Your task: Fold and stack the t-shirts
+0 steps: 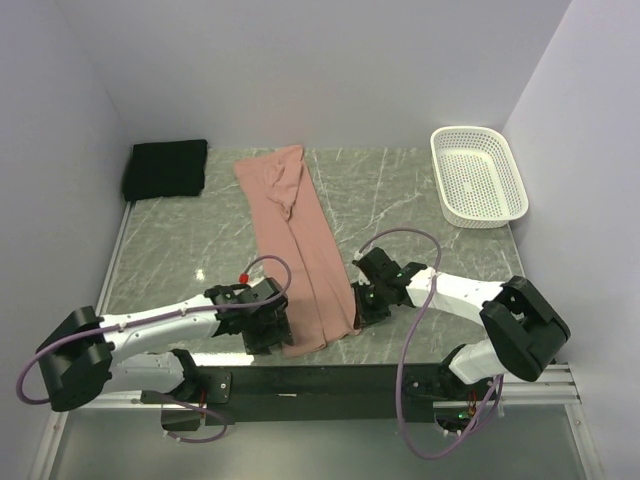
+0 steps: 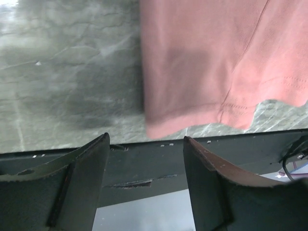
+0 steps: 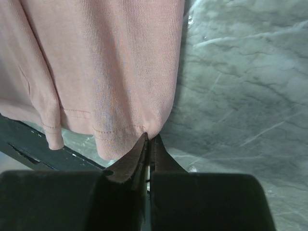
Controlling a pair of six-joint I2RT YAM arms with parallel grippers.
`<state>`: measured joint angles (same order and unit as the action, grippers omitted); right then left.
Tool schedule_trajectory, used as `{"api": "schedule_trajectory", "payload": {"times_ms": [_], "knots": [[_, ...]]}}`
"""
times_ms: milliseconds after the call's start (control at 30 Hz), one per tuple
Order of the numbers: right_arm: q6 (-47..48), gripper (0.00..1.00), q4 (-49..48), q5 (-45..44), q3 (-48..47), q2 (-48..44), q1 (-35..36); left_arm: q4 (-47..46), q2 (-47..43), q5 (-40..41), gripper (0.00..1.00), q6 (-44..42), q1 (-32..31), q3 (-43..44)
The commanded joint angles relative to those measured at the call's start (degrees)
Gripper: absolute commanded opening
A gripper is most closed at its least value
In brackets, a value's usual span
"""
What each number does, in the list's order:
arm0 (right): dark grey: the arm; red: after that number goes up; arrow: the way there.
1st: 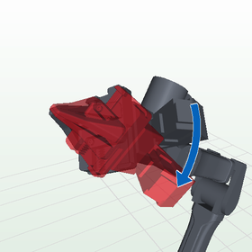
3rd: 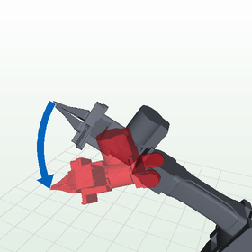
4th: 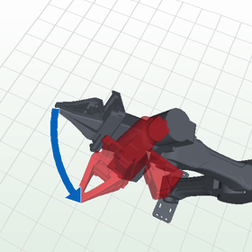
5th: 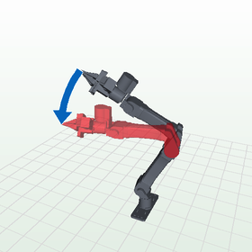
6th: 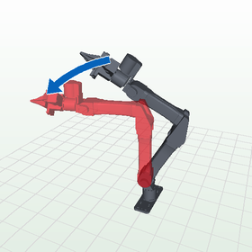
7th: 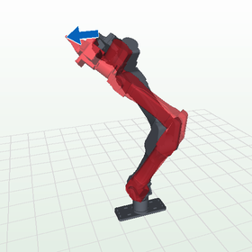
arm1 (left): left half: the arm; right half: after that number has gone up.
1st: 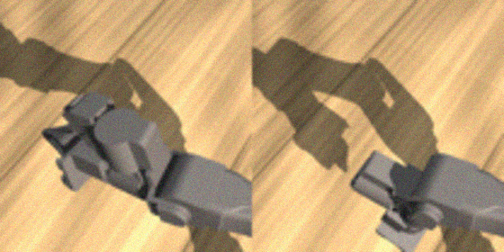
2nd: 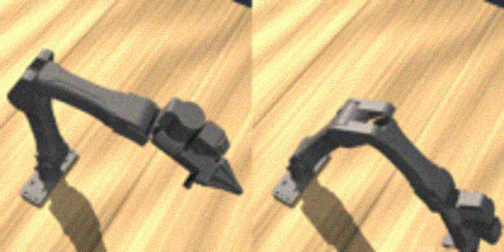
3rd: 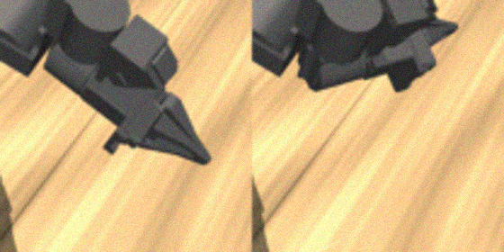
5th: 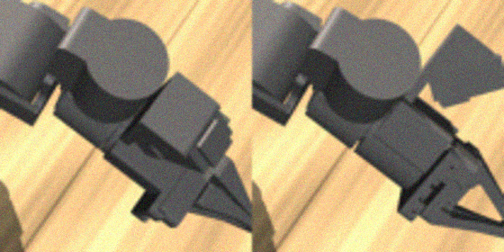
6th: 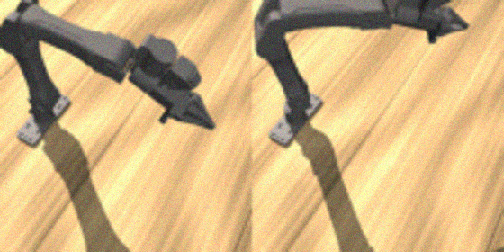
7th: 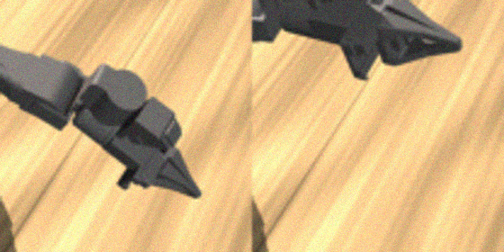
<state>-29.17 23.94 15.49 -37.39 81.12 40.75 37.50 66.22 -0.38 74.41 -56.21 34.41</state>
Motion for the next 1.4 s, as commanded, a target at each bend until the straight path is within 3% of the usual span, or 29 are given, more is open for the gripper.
{"api": "schedule_trajectory", "payload": {"times_ms": [0,433,533,667,767,900,1000,1200,1300,1367], "knots": [[-0.80,0.00,0.93,-1.33,1.00,-0.96,0.91,-3.39,3.03,-0.41,0.68,0.83,-0.66,1.62],[-0.45,0.00,2.60,-2.83,1.00,-3.34,0.91,-1.99,11.56,-0.67,0.48,-0.50,-2.50,4.26],[-0.01,0.00,2.86,-2.92,1.09,-3.69,0.91,-0.77,12.88,-1.20,0.38,-0.76,-3.38,4.70],[0.08,0.00,3.30,-2.92,1.44,-4.48,0.99,0.73,11.75,-1.81,0.13,-0.15,-4.18,3.21],[0.16,0.00,5.05,-2.04,1.96,-5.53,0.99,2.93,8.94,-1.81,0.01,0.56,-4.35,2.24],[0.60,0.00,9.35,-0.20,3.37,-8.43,0.91,6.79,2.63,-2.87,0.01,1.87,-4.96,1.27],[-0.54,0.00,10.50,5.86,5.22,-10.98,1.96,9.96,-1.77,-4.18,0.01,3.02,-6.19,0.75],[-1.24,0.00,16.21,2.63,0.66,-12.48,2.66,7.51,-8.37,-7.00,0.01,3.11,-6.11,-1.37],[-1.59,0.00,16.84,0.61,-6.88,-11.08,1.62,6.45,-9.35,-7.26,0.01,-0.66,-1.03,0.73],[-0.46,0.00,17.62,-1.32,-10.32,-9.24,0.39,6.54,-9.88,-7.18,0.01,-5.47,5.99,1.79]]}}
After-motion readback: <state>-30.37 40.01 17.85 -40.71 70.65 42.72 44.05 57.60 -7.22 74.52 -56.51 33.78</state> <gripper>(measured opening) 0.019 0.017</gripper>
